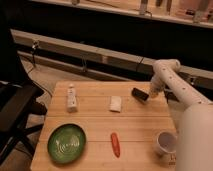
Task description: Place the eraser in the ceramic cup
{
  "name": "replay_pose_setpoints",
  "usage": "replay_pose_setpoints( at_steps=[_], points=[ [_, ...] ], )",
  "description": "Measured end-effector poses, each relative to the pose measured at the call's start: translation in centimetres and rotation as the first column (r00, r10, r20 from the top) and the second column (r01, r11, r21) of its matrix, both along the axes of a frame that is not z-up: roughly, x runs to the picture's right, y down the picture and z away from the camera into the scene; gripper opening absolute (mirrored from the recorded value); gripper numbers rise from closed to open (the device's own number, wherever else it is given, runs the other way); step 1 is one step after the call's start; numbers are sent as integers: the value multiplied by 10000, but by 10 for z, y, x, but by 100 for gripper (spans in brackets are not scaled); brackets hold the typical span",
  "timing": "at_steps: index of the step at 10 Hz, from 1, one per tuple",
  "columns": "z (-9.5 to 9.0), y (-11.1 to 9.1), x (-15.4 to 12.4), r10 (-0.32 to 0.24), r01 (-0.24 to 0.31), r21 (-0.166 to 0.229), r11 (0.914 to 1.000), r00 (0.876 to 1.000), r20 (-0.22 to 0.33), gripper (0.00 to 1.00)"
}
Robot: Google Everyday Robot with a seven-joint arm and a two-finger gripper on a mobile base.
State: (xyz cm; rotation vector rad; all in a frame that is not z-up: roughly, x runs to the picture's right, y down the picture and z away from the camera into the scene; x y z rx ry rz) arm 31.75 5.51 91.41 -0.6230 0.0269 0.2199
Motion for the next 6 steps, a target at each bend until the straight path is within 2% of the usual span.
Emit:
replay_pose_setpoints(
  at_steps=[2, 6],
  points=[
    [1, 0, 0, 26, -26, 11, 10000, 10000, 2, 11],
    [11, 2, -3, 33, -34, -210, 9998, 10000, -48, 52]
  ],
)
